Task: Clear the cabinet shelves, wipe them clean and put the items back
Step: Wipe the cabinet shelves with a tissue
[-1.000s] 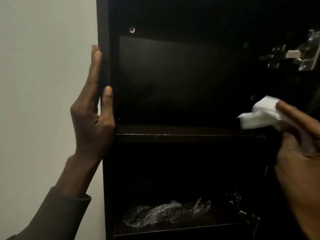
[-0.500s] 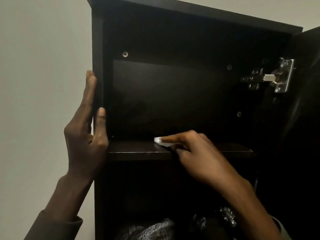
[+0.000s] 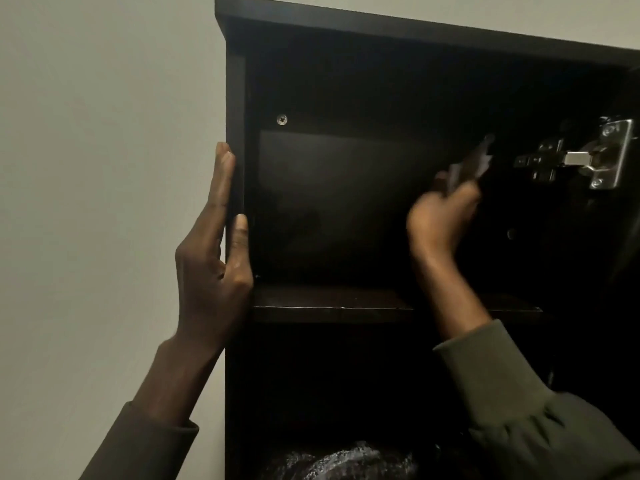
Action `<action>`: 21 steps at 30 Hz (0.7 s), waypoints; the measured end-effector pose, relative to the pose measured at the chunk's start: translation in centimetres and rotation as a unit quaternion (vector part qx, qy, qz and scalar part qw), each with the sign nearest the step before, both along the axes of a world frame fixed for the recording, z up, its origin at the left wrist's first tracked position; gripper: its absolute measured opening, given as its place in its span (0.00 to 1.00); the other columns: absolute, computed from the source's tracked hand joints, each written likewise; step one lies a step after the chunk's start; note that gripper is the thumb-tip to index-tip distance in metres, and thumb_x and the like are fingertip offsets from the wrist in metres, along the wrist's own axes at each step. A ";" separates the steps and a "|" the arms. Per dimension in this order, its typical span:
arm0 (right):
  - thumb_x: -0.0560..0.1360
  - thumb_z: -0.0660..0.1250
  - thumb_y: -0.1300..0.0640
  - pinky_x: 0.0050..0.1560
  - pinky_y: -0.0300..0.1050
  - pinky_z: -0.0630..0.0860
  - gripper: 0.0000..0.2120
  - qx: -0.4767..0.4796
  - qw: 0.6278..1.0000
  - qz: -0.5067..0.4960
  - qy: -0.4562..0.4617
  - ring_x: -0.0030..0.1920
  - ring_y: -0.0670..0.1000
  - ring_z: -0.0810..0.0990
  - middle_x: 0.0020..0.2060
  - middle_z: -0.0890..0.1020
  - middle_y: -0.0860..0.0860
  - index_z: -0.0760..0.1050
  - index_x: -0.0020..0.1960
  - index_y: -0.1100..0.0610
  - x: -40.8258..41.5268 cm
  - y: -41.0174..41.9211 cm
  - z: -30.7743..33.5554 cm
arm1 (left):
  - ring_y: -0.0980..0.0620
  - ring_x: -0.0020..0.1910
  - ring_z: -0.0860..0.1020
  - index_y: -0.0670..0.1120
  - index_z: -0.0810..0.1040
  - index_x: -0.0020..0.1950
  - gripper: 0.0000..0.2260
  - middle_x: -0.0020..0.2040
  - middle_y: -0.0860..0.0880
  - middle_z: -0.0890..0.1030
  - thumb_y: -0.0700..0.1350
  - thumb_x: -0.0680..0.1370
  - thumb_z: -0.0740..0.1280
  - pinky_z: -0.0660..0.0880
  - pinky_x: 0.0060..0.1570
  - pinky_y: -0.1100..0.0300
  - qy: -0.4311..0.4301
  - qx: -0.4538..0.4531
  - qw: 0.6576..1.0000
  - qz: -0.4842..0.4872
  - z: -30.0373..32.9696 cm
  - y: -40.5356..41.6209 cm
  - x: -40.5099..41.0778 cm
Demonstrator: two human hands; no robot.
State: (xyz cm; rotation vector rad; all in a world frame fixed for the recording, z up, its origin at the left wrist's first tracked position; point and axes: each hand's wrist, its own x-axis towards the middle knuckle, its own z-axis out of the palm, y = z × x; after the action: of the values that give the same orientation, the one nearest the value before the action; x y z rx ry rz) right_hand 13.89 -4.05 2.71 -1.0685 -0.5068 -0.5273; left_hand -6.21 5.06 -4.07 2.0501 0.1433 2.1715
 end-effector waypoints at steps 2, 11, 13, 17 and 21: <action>0.78 0.58 0.71 0.75 0.43 0.57 0.29 -0.106 0.986 -0.048 -0.122 0.76 0.55 0.60 0.76 0.63 0.59 0.58 0.77 0.62 -0.7 1.7 -0.7 | 0.58 0.77 0.61 0.40 0.60 0.77 0.23 0.78 0.46 0.62 0.35 0.82 0.58 0.62 0.73 0.66 0.001 0.001 1.000 -0.002 0.0 0.0 -0.1; 0.75 0.64 0.71 0.66 0.37 0.70 0.29 -0.445 0.791 0.121 -0.401 0.66 0.49 0.74 0.68 0.74 0.53 0.68 0.73 0.53 -7.1 2.3 -2.3 | 0.54 0.78 0.60 0.39 0.59 0.78 0.25 0.79 0.45 0.61 0.31 0.81 0.58 0.63 0.75 0.54 0.016 0.008 1.000 -0.008 0.2 0.1 -0.3; 0.75 0.62 0.70 0.58 0.36 0.74 0.31 -0.496 0.775 0.159 -0.357 0.64 0.48 0.75 0.69 0.73 0.52 0.66 0.74 0.49 -8.0 1.7 -2.4 | 0.54 0.78 0.60 0.39 0.59 0.78 0.25 0.79 0.45 0.61 0.30 0.81 0.58 0.63 0.75 0.54 0.016 0.008 1.000 -0.013 0.2 0.2 -0.3; 0.76 0.61 0.65 0.57 0.43 0.77 0.32 -0.600 0.709 0.202 -0.309 0.62 0.48 0.75 0.70 0.71 0.50 0.60 0.76 0.45 -8.4 1.6 -2.6 | 0.55 0.78 0.60 0.38 0.59 0.78 0.24 0.78 0.45 0.61 0.30 0.81 0.58 0.62 0.75 0.57 0.012 0.006 1.000 -0.009 0.1 0.1 -0.3; 0.75 0.59 0.66 0.65 0.48 0.73 0.29 -0.627 0.683 0.223 -0.300 0.67 0.50 0.73 0.70 0.72 0.50 0.66 0.73 0.47 -8.8 1.6 -3.1 | 0.55 0.78 0.60 0.39 0.59 0.78 0.24 0.78 0.45 0.61 0.31 0.81 0.58 0.62 0.75 0.58 0.011 0.003 1.000 -0.001 0.1 0.3 -0.3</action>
State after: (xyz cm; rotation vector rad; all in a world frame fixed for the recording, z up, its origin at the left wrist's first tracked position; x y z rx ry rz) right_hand 5.11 -2.43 -0.36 -1.9775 -1.8450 0.0244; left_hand -6.46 5.32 -3.95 2.0763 0.1358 2.1525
